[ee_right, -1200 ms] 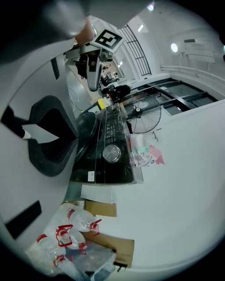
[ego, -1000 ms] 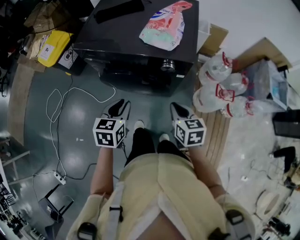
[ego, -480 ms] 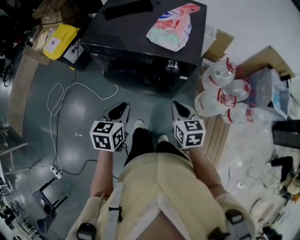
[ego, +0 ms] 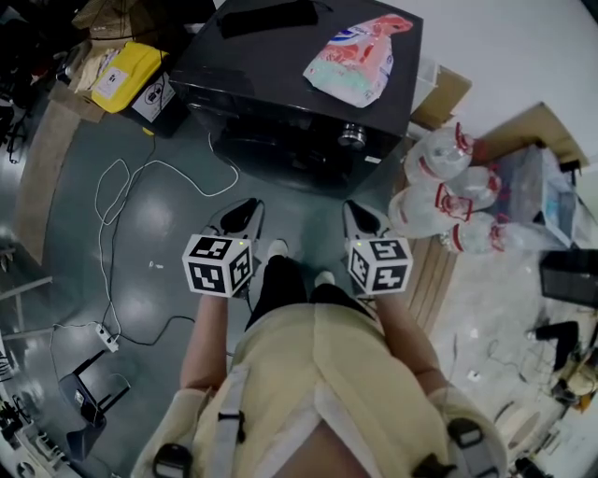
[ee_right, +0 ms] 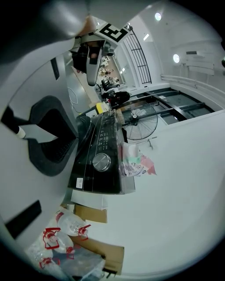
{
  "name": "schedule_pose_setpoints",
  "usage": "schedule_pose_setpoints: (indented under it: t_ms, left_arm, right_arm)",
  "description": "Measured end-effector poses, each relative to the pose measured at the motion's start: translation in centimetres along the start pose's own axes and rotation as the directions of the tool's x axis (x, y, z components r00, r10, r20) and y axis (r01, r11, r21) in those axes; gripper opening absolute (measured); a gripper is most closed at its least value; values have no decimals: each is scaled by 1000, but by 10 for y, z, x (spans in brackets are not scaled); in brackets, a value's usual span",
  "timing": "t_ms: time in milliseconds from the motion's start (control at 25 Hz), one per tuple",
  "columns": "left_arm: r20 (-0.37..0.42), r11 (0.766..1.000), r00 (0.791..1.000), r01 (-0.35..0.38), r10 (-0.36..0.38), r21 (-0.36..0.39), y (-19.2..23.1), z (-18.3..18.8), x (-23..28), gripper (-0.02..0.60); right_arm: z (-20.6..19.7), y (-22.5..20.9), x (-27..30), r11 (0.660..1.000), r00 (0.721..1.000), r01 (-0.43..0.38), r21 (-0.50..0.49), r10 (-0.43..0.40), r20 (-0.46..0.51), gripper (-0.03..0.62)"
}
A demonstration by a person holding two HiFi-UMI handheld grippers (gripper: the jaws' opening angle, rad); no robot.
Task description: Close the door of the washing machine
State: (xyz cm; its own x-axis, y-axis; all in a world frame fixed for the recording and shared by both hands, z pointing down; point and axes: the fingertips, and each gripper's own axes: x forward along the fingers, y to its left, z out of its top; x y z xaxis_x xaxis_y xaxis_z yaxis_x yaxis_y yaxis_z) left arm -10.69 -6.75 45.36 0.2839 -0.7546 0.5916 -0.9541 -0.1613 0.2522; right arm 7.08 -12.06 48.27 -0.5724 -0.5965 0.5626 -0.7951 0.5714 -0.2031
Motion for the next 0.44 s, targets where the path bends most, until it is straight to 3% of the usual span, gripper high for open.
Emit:
schedule_pose_setpoints:
  t_ms: [440]
  left_arm:
    - [-59,999,998,9,-12,-51,21,-6,3,25]
  right_arm:
    - [1,11,16,1000,1000,10,-10,-10,-24,5]
